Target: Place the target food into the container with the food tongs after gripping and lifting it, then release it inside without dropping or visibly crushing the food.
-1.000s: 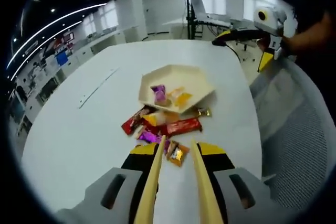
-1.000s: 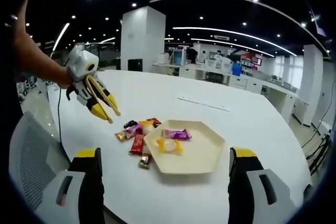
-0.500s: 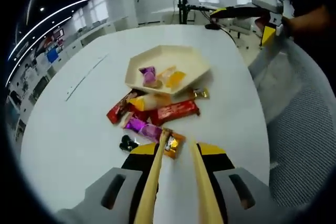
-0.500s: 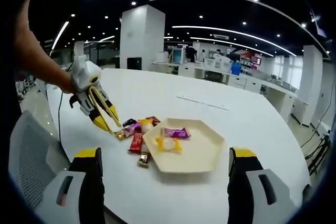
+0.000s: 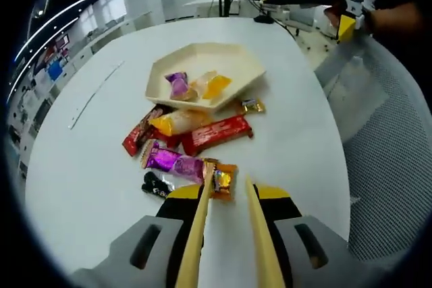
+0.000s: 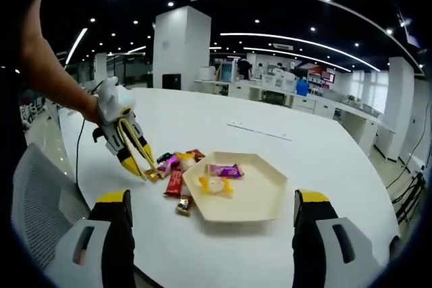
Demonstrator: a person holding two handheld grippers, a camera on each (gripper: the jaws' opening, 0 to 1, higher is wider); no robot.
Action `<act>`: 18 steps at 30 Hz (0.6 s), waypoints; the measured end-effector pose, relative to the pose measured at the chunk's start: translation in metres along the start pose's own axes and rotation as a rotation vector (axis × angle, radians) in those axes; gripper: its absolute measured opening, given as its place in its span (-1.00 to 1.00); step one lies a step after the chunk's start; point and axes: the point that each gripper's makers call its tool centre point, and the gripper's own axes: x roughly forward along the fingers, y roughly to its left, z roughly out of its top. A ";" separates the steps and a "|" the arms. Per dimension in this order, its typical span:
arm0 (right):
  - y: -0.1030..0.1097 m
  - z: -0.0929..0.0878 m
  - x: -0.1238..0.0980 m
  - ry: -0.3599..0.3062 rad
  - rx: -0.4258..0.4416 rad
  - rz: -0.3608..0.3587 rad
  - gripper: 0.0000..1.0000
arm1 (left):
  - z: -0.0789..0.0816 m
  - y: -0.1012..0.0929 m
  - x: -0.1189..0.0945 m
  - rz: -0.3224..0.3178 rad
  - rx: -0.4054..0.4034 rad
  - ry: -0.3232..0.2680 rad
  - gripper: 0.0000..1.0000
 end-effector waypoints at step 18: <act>-0.001 0.000 0.000 0.000 0.008 0.000 0.94 | 0.000 -0.007 -0.006 0.014 -0.018 0.008 -0.53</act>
